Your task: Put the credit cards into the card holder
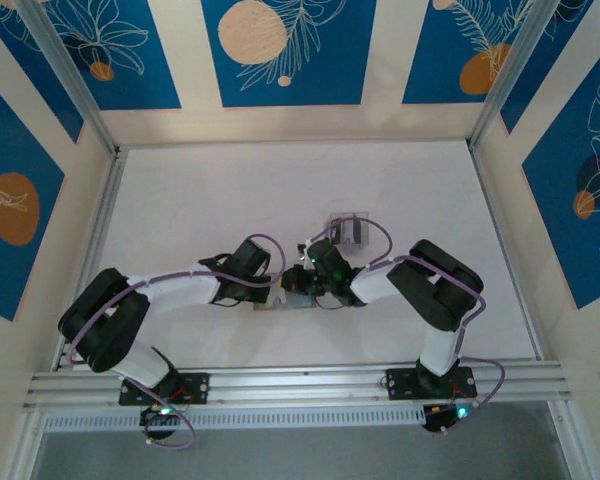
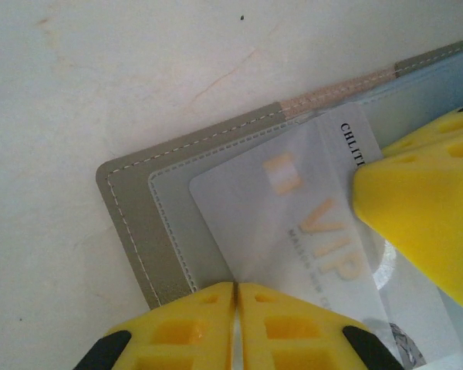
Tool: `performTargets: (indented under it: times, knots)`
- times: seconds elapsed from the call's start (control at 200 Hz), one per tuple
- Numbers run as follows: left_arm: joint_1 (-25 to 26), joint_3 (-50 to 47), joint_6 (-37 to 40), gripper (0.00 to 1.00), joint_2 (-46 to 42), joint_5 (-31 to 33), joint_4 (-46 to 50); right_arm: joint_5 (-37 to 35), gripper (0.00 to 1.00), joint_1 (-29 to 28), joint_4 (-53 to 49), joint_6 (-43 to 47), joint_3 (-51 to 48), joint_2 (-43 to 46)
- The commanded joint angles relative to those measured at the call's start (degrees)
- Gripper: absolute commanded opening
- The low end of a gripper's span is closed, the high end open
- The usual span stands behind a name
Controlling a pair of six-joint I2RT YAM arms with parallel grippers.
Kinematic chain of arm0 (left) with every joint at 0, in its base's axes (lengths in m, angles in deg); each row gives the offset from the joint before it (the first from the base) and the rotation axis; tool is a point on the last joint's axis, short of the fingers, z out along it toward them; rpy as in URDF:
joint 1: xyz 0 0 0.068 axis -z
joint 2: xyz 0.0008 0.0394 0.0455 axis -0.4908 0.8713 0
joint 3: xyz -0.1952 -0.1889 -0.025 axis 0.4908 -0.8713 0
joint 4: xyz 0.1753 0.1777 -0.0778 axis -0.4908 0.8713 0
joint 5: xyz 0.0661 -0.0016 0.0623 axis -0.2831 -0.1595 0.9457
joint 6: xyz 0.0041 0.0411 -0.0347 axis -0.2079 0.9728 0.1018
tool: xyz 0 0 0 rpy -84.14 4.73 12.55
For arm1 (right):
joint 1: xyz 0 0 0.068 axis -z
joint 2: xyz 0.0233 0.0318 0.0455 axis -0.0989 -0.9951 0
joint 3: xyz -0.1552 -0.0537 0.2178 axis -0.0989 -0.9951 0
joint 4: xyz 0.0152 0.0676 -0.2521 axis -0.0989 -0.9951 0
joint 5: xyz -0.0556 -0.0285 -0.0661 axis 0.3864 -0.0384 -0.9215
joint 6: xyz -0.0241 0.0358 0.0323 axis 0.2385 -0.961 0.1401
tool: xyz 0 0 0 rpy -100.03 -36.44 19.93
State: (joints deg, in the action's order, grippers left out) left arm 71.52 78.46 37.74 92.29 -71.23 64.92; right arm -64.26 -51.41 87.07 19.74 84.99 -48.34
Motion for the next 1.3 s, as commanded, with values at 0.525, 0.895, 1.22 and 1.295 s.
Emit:
performTargets:
  times: [0.525,0.895,1.22,1.295]
  knots:
    - [-5.76,-5.69,-6.44,0.24,-9.67,-8.56,-0.46,4.72,0.24,-0.58,-23.33,7.08,6.14,3.87]
    - [-6.18,-5.89,-5.29,0.05,-3.79,-9.48,-3.66,0.22,0.32,-0.85,-43.89,13.83,16.34,8.12]
    - [-6.18,-7.78,-5.59,0.03,-4.14,-7.92,-3.96,-5.58,0.04,-1.83,-55.34,16.44,23.96,3.28]
    - [-6.18,-7.97,-5.61,0.03,-4.25,-7.87,-3.87,-6.72,0.0,-2.32,-57.34,16.61,25.85,1.18]
